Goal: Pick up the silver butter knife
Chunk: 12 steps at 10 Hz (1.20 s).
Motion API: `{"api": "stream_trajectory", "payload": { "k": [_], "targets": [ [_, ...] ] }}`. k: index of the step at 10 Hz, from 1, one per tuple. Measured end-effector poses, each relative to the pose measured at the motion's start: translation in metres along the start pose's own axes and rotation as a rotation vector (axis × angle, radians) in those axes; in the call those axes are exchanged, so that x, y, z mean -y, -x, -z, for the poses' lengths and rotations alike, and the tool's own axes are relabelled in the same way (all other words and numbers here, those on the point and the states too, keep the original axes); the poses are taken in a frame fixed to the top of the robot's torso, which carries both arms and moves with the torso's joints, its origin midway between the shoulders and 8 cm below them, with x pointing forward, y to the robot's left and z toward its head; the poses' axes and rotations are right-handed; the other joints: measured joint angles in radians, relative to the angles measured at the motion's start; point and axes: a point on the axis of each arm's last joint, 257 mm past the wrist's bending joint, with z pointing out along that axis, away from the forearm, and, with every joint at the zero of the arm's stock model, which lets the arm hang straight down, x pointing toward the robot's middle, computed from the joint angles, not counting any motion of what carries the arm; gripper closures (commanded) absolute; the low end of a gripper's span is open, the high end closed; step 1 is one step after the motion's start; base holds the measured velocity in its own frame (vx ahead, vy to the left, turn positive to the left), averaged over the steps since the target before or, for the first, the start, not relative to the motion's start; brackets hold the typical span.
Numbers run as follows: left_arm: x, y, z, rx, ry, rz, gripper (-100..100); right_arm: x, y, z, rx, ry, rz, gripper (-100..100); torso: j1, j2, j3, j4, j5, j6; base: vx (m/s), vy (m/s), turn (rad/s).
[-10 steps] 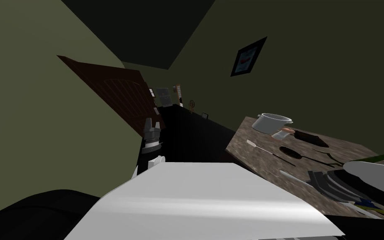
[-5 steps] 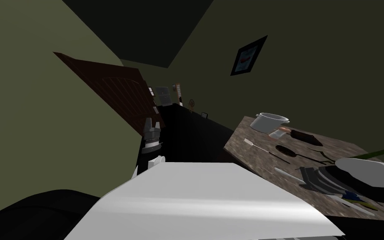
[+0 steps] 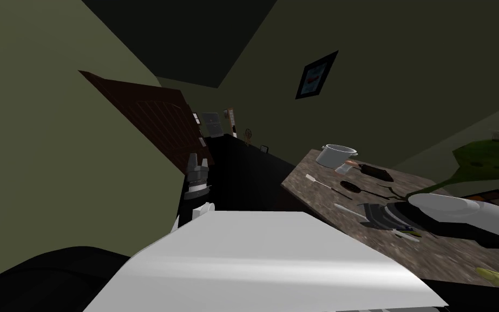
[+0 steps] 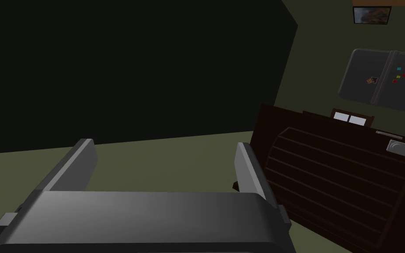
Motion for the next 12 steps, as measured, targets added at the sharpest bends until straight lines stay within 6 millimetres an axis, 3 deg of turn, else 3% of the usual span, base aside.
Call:
{"api": "stream_trajectory", "payload": {
  "k": [4, 5, 6, 8, 9, 12],
  "targets": [
    [0.0, 0.0, 0.0, 0.0, 0.0, 0.0, 0, 0.008, 0.061, 0.002, 0.133, -0.001, 0.037, -100, 0.001, 0.001, 0.001, 0.0, 0.0, 0.0, -0.128, -0.098, 0.001],
    [0.0, 0.0, 0.0, 0.0, 0.0, 0.0, 0, 0.008, 0.063, 0.003, 0.137, 0.001, 0.039, 0, 0.005, -0.002, -0.001, 0.0, 0.001, 0.0, -0.012, -0.009, -0.002],
    [0.0, 0.0, 0.0, 0.0, 0.0, 0.0, 0, 0.008, 0.062, 0.003, 0.136, 0.001, 0.038, -100, 0.007, -0.006, -0.003, -0.001, 0.002, 0.0, 0.015, -0.006, 0.076],
    [0.0, 0.0, 0.0, 0.0, 0.0, 0.0, 0, 0.001, 0.057, -0.011, 0.132, 0.0, 0.03, -100, 0.008, -0.011, -0.006, -0.003, 0.002, -0.001, 0.033, -0.004, 0.041],
    [0.0, 0.0, 0.0, 0.0, 0.0, 0.0, 0, 0.001, 0.056, -0.012, 0.131, -0.001, 0.03, 100, 0.008, -0.011, -0.006, -0.003, 0.002, 0.0, 0.0, 0.0, 0.0],
    [0.0, 0.0, 0.0, 0.0, 0.0, 0.0, 0, -0.003, 0.054, -0.013, 0.124, 0.01, 0.047, 100, 0.007, -0.009, -0.003, 0.001, 0.001, 0.004, -0.002, 0.0, 0.012]
  ]
}}
